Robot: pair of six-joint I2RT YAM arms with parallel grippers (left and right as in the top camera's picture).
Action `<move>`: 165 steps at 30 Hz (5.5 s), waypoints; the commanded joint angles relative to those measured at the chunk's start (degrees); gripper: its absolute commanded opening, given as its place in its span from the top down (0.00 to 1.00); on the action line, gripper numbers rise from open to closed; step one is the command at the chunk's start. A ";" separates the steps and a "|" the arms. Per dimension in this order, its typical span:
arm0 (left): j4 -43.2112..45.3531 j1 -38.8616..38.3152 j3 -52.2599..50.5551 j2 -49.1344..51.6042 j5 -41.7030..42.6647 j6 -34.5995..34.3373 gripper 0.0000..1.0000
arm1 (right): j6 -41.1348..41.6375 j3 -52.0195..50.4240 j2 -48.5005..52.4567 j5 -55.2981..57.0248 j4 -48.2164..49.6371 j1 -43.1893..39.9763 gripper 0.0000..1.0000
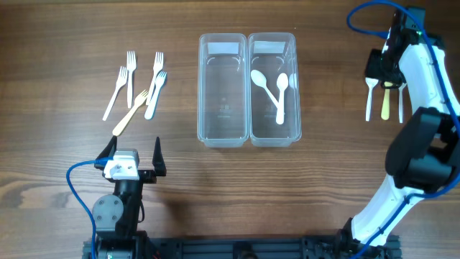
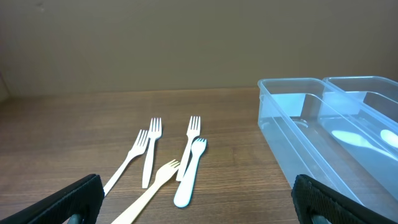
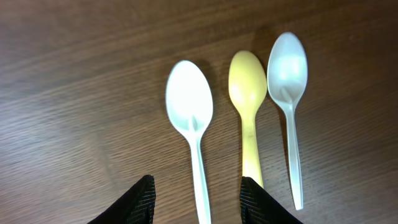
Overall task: Pack container
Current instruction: 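Grasp the next white spoon with the right gripper, then place the white spoon into the right container, then position the right gripper over the yellow spoon and grasp it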
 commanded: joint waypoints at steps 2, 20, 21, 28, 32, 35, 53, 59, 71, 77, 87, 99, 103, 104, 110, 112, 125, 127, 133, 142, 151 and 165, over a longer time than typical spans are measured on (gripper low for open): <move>0.02 0.37 -0.42 -0.37 0.66 1.27 0.00 | -0.52 -0.52 3.41 0.96 0.11 -1.22 0.57; 0.02 0.37 -0.42 -0.37 0.66 1.27 0.00 | -5.05 -0.90 7.48 -1.81 0.85 -1.44 0.57; 0.02 0.37 -0.42 -0.37 0.66 1.27 0.00 | -5.05 -0.90 7.89 -1.81 0.81 -1.44 0.57; 0.02 0.37 -0.42 -0.37 0.66 1.27 0.00 | -4.98 -0.92 9.90 -1.86 0.76 -1.44 0.57; 0.02 0.37 -0.42 -0.37 0.68 1.27 0.00 | -4.98 -0.92 9.90 -1.86 0.98 -1.44 0.57; 0.02 0.37 -0.42 -0.37 0.66 1.27 0.00 | -4.96 -0.92 9.92 -2.54 1.03 -1.44 0.55; 0.02 0.37 -0.42 -0.37 0.66 1.27 0.00 | -4.94 -0.90 10.21 -4.46 0.90 -1.44 0.96; 0.02 0.37 -0.42 -0.37 0.66 1.27 0.00 | -4.79 0.98 8.87 -5.53 -0.02 -1.27 0.96; 0.02 0.37 -0.42 -0.37 0.66 1.27 0.00 | -1.73 9.64 -3.32 -9.62 -2.97 6.23 0.96; 0.02 0.37 -0.42 -0.37 0.66 1.27 0.00 | 1.60 9.64 -9.01 -14.84 -4.26 14.69 0.96; 0.02 0.37 -0.42 -0.37 0.66 1.27 0.00 | 5.68 8.90 -8.24 -15.34 -4.81 26.08 0.95; 0.02 0.37 -0.42 -0.37 0.66 1.27 0.00 | 6.12 -0.50 -2.12 -15.39 0.85 31.45 0.95; 0.02 0.37 -0.42 -0.37 0.66 1.27 0.00 | 6.05 -1.07 1.25 -15.39 1.29 32.17 0.95; 0.02 0.37 -0.42 -0.37 0.66 1.27 0.00 | 6.08 -1.07 1.70 -15.39 1.38 32.22 0.94; 0.02 0.37 -0.42 -0.37 0.66 1.27 0.00 | 5.88 -1.03 2.47 -15.41 2.34 32.22 0.60; 0.02 0.37 -0.42 -0.37 0.66 1.27 0.00 | 5.84 -0.98 2.25 -15.41 2.62 32.22 0.58; 0.02 0.37 -0.42 -0.37 0.66 1.29 0.00 | 6.71 13.77 -5.66 -6.08 -5.38 30.36 0.59; 0.02 0.37 -0.42 -0.37 0.66 1.27 0.00 | 6.19 14.75 -7.54 -0.13 -6.62 28.61 0.57; 0.02 0.37 -0.42 -0.37 0.66 1.27 0.00 | 5.20 14.27 -8.92 4.26 -11.34 21.07 0.57; 0.02 0.37 -0.42 -0.37 0.66 1.27 0.00 | 0.72 8.96 -8.74 4.22 -10.80 7.23 0.50; 0.02 0.37 -0.42 -0.37 0.66 1.27 0.00 | -4.15 -1.55 -8.07 -1.05 -2.47 -2.34 0.50; 0.02 0.37 -0.42 -0.37 0.66 1.27 0.00 | -6.23 -18.88 -6.38 -5.68 13.07 -7.45 0.57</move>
